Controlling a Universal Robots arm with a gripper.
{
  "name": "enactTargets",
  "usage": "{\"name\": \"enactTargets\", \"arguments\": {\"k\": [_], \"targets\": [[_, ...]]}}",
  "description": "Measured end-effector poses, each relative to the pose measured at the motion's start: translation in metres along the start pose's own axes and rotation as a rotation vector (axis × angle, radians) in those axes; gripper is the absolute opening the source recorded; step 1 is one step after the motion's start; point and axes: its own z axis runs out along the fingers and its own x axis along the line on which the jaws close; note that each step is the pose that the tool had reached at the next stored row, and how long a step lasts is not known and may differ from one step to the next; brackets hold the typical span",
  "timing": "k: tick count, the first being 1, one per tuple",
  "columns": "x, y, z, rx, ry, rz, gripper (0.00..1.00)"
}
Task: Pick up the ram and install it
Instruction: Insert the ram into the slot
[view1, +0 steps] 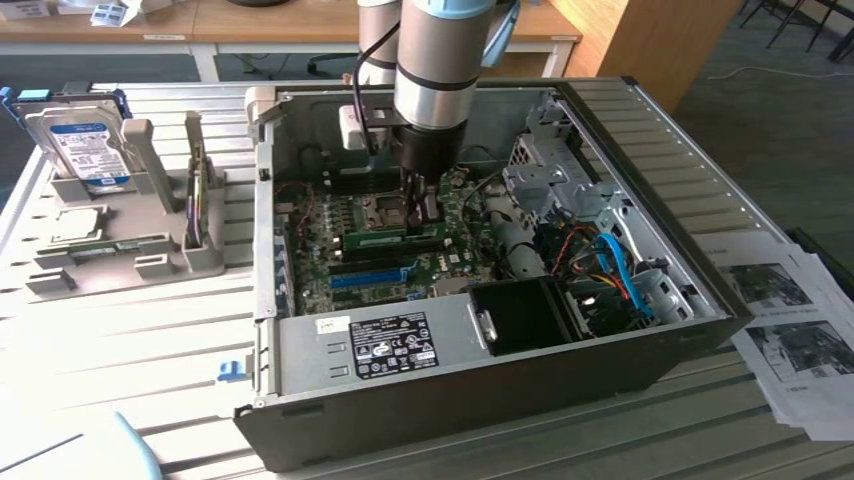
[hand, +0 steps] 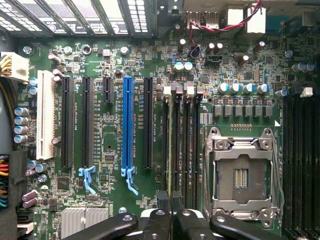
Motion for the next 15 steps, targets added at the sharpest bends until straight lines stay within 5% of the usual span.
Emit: {"name": "enactTargets", "arguments": {"k": [15], "targets": [[0.0016,-0.0001,0.0024,0.0006,0.0001,0.000,0.11]]}}
